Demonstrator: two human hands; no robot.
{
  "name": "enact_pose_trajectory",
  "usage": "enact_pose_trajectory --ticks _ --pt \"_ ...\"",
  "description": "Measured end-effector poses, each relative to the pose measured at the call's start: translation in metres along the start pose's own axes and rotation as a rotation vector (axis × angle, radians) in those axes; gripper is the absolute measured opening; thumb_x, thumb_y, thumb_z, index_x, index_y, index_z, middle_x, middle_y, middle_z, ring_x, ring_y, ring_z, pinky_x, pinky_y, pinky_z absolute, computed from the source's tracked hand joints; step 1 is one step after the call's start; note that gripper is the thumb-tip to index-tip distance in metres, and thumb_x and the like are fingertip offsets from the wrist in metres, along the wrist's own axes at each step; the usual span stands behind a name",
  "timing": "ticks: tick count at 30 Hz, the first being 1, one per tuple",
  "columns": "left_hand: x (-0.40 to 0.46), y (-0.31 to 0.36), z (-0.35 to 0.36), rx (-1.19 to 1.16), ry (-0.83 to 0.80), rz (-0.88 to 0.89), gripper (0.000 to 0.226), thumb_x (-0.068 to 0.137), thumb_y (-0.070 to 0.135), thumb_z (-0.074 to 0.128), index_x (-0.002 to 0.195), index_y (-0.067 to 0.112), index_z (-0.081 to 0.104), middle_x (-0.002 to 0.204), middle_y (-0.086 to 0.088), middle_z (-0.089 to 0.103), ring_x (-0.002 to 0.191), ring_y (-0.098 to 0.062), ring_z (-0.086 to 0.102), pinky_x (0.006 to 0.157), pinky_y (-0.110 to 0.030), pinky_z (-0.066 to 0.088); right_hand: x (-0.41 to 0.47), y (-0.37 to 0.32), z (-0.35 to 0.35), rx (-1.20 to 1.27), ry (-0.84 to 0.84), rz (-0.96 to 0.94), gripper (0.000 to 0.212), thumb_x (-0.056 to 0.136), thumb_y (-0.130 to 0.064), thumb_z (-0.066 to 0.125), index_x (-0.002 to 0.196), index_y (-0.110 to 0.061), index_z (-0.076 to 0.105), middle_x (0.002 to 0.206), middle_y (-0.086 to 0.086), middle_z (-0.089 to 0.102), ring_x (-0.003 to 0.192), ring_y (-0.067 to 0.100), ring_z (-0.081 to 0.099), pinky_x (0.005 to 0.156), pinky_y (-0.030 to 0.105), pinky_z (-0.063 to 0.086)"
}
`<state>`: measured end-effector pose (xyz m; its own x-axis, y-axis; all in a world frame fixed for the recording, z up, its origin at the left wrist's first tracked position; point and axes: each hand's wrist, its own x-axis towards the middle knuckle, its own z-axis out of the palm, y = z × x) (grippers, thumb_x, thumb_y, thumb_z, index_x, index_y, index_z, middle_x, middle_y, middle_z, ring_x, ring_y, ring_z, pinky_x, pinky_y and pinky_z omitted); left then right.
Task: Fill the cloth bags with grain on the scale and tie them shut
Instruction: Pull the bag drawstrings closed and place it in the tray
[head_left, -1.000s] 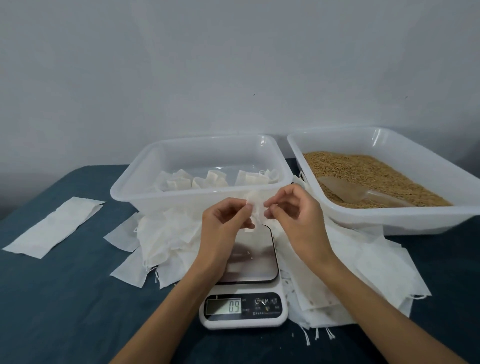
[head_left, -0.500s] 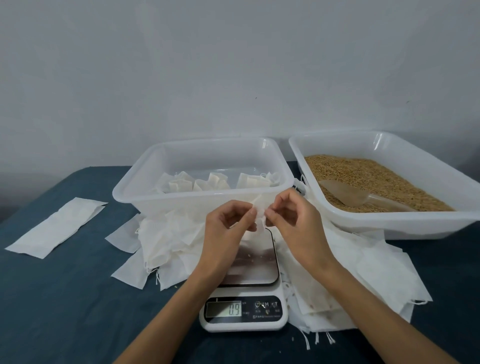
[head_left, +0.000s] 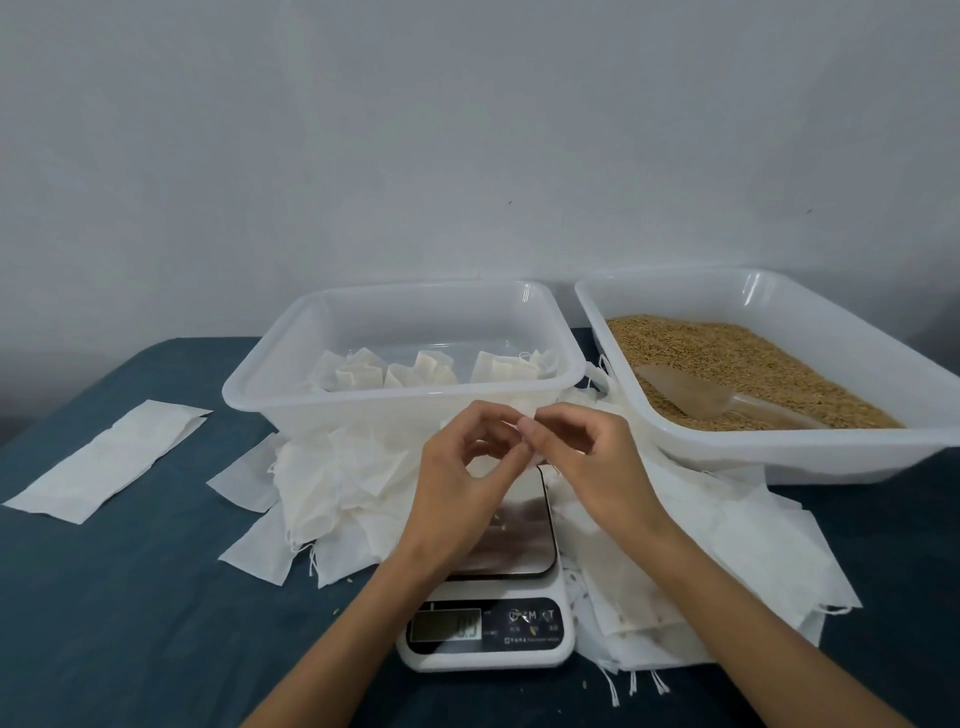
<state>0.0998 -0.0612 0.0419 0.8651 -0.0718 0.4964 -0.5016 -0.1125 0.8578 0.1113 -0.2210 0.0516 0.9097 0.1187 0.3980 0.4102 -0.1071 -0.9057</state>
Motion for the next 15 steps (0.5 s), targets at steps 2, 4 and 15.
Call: enact_pose_trajectory --ticks 2,4,15 --pt "0.002 0.000 -0.002 -0.014 0.050 -0.007 0.014 0.094 0.016 0.074 0.107 0.021 0.070 0.103 0.001 0.073 0.103 -0.023 0.069 0.088 -0.028 0.054 0.002 0.000 -0.003 0.072 0.079 -0.007 0.006 0.092 -0.021 0.073 0.089 -0.017 0.076 0.082 -0.001 0.073 0.078 0.012 0.068 0.075 0.026 0.056" --pt "0.004 -0.001 -0.005 -0.014 0.147 -0.056 0.022 0.094 0.022 0.074 0.114 0.025 0.066 0.121 0.006 0.068 0.119 -0.018 0.063 0.094 -0.032 0.054 0.005 0.000 -0.006 0.176 0.137 0.049 0.005 0.091 -0.020 0.074 0.088 -0.016 0.076 0.079 -0.004 0.071 0.073 0.009 0.062 0.070 0.020 0.052" --pt "0.007 0.002 -0.010 -0.214 0.194 -0.200 0.041 0.092 -0.003 0.073 0.115 0.023 0.050 0.104 -0.010 0.077 0.091 -0.025 0.074 0.079 -0.031 0.060 0.006 0.005 -0.012 -0.122 0.311 -0.082 0.011 0.093 -0.025 0.071 0.084 -0.031 0.071 0.085 -0.012 0.068 0.067 0.012 0.059 0.061 0.021 0.048"
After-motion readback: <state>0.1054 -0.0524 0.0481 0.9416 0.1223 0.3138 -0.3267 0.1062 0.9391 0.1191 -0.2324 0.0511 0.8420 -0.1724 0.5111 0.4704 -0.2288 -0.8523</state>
